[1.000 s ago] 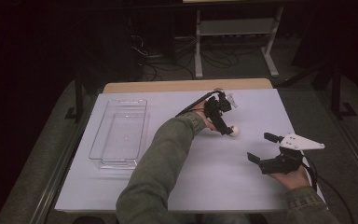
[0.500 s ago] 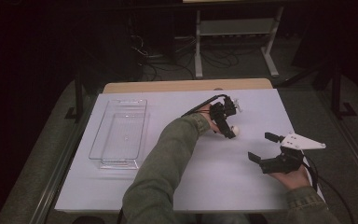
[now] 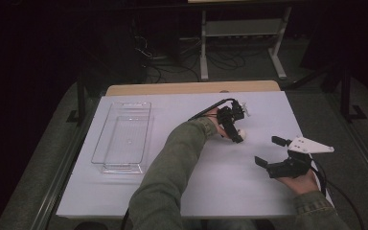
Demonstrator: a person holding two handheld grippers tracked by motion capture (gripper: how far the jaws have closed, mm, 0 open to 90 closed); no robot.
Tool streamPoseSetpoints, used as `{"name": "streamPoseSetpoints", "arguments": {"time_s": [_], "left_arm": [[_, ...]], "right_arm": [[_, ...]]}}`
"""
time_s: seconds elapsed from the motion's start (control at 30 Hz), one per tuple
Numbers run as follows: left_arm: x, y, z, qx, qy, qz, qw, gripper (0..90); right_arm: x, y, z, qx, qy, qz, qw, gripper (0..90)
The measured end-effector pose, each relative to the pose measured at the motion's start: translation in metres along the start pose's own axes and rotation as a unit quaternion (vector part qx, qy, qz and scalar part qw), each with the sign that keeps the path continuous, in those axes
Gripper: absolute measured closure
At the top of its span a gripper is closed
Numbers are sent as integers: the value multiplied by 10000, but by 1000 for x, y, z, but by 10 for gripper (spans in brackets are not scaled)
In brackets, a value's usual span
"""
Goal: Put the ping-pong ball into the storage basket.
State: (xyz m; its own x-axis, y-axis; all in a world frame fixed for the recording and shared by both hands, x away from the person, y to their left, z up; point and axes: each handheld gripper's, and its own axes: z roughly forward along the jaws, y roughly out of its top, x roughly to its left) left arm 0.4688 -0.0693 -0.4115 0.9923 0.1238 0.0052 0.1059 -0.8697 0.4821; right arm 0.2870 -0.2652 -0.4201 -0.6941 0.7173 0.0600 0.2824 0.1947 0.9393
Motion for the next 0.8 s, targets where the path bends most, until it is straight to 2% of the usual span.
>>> {"name": "streamPoseSetpoints", "arguments": {"time_s": [0.1,0.27,0.4,0.63,0.8], "left_arm": [[-1,0,1,-28,33,63,10000,145],[-2,0,7,70,12,76,9999,153],[-3,1,8,28,14,105,9999,229],[-3,3,11,15,14,119,9999,246],[-4,4,13,-24,-3,158,9999,322]], "right_arm": [[0,0,0,5,9,-10,10000,0],[0,0,0,-3,3,-10,10000,0],[0,0,0,-1,14,-13,10000,0],[0,0,0,13,16,-26,10000,0],[0,0,0,19,19,-12,10000,0]]}}
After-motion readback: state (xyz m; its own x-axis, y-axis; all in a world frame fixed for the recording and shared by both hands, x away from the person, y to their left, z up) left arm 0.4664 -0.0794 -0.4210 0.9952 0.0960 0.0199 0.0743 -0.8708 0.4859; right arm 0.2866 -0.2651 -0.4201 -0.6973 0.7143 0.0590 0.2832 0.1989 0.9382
